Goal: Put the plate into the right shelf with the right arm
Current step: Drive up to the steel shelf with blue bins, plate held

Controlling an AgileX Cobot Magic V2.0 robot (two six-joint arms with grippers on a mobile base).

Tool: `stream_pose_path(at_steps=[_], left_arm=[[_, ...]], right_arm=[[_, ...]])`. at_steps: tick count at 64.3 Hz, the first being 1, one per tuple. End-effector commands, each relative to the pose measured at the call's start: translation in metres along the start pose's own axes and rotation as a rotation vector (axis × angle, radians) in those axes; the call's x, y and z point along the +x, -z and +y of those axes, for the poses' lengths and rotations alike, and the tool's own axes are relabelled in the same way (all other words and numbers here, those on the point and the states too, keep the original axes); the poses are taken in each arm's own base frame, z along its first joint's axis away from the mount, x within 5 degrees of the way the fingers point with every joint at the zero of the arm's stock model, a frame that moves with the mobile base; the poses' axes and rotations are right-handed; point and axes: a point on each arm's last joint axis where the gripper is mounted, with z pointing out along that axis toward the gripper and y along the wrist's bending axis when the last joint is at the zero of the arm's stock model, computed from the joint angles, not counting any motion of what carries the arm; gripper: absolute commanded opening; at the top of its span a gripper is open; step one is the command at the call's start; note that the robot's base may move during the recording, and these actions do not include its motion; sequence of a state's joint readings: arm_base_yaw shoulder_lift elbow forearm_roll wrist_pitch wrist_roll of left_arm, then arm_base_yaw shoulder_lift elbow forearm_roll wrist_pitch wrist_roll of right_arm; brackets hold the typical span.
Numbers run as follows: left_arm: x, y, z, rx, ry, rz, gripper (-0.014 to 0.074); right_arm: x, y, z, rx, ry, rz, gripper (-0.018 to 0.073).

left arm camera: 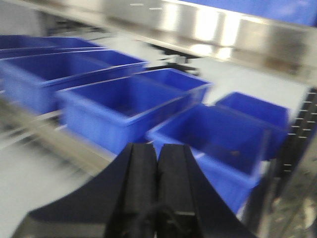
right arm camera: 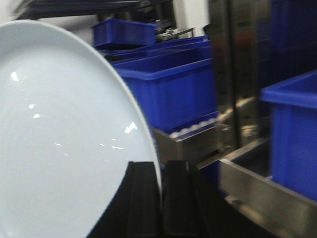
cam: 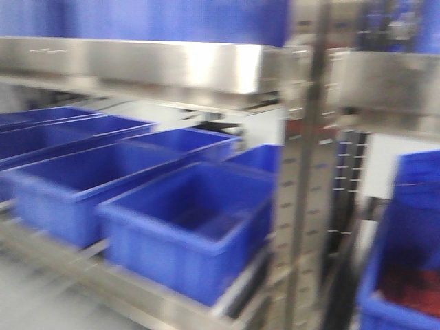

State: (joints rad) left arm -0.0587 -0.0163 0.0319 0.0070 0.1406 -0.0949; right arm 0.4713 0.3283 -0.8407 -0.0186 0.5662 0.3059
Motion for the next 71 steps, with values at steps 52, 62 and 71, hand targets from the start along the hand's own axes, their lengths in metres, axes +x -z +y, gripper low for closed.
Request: stream_pose_path(at_steps=[52,62,71], left_arm=[[-0.0051,0.0002,-0.0006,0.010,0.006,-0.084,-0.0047],[-0.0051,0.0002,-0.0006,0.010,0.006,-0.084,-0.0047],[-0.0051,0.0002,-0.0006,0.010,0.006,-0.084,-0.0047]], right_arm=[[-0.0152,-0.0010,0.0043,-0.027,0.013,-0.106,0.0070],[-0.0152,-0.0010,0.0043,-0.027,0.013,-0.106,0.0070],[-0.0152,-0.0010,0.0043,-0.027,0.013,-0.106,0.0070]])
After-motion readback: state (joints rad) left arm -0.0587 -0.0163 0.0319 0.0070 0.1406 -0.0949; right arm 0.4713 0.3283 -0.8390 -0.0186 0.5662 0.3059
